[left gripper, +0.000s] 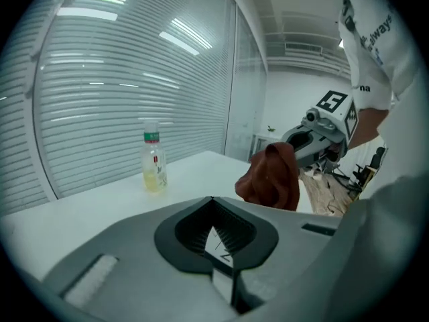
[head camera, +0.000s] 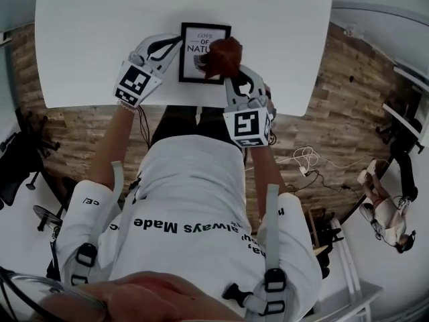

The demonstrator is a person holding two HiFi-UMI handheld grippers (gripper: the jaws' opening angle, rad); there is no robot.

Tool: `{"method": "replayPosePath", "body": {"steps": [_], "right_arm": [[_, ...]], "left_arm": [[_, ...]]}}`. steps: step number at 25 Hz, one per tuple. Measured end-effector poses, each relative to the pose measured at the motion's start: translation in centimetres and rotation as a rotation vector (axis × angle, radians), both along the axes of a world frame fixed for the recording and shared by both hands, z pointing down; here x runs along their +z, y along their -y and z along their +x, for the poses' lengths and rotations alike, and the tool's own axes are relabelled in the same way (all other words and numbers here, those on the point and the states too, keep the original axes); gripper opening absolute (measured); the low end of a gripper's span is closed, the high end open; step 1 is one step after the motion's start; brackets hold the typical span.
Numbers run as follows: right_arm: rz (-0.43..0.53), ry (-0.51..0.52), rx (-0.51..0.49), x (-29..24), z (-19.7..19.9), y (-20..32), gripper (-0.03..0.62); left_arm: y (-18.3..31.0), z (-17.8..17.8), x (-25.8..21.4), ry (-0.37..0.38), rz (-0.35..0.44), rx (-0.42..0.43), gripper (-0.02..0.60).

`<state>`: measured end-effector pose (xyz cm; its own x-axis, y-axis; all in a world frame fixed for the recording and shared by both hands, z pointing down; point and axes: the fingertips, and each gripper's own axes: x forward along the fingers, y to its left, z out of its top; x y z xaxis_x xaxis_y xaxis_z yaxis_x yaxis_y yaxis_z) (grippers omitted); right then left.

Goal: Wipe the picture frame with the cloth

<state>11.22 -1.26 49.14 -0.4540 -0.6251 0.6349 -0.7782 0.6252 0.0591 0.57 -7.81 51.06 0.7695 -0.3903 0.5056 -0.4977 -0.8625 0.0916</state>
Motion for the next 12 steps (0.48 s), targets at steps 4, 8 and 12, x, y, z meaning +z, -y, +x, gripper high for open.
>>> {"method": "replayPosePath", "body": {"steps": [4,8,12], "right_arm": [[0.099,0.094,0.033,-6.8,0.0,2.2,0.015],[0.196,0.159,0.036,-13.3,-0.9,3.2,0.015],[0.247,0.191,0.042,-18.6,-1.6,3.5,0.015]], "left_arm": [[-0.8,-0.9,-6.6,-0.126,0.043,-0.080,0.003],[-1.6,-1.9,-13.5,-0.232,0.104,-0.138,0.003],[-2.1,-1.5,-19.6,-0.289,0.186,-0.158,0.003]]}}
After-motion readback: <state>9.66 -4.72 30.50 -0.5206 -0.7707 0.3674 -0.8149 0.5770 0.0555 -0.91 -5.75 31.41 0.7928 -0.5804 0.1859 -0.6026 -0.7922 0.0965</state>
